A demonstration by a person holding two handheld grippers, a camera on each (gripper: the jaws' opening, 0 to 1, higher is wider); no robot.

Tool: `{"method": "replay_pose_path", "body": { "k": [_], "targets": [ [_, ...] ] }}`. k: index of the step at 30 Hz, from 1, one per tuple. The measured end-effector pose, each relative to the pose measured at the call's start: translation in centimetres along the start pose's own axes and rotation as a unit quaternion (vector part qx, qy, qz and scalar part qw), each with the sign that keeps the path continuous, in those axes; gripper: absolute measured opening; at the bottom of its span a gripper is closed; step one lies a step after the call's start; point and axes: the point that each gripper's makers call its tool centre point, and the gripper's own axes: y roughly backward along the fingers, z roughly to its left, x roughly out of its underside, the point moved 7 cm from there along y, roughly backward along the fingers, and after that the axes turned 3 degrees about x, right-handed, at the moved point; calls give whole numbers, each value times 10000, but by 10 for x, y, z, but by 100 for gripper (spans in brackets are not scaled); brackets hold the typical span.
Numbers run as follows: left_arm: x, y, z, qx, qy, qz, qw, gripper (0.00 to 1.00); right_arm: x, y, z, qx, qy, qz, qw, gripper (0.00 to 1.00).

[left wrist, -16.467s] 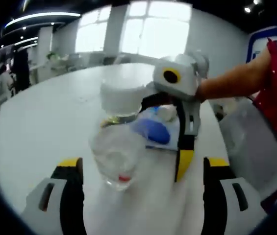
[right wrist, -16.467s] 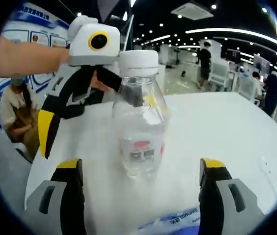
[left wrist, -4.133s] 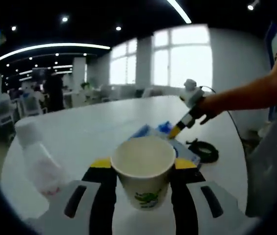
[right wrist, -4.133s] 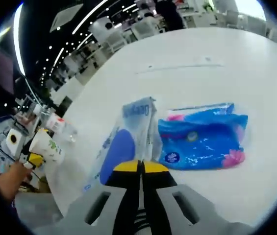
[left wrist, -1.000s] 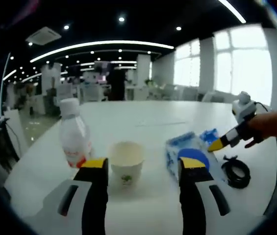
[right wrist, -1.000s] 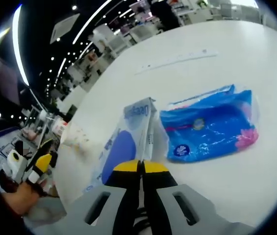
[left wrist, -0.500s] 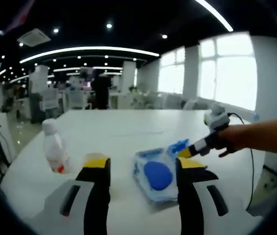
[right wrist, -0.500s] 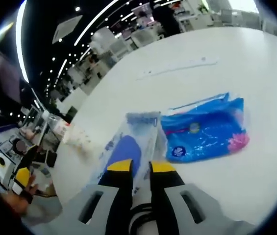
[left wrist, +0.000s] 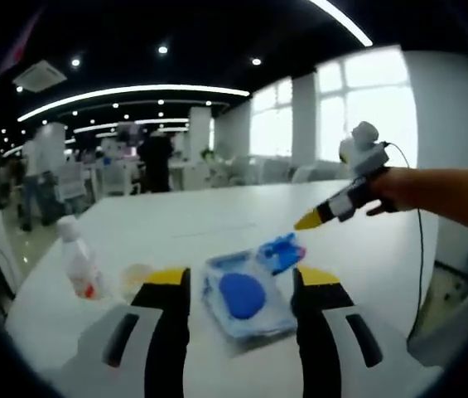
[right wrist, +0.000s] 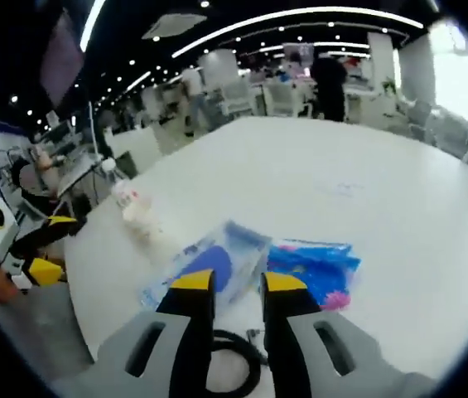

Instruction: Arrange the tabletop items into an orderly group along one side of the table until the central work area is clear of visible clutter.

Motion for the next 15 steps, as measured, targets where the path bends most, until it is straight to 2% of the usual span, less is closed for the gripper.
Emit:
{"method": "replay_pose_path", "body": {
  "k": [4, 8, 15],
  "targets": [
    [-5, 1, -7, 136, -363, -20, 9992, 48, -7, 19, -3, 96, 186, -82, 9997, 21],
    [-7, 1, -11, 190, -467, -26, 9987, 48, -11, 37, -10, 214, 424, -136, 9988, 22],
    [-13, -12, -20, 413, -677, 88, 9968, 46, 0, 65, -40, 482, 508, -96, 9975, 22]
  ]
}}
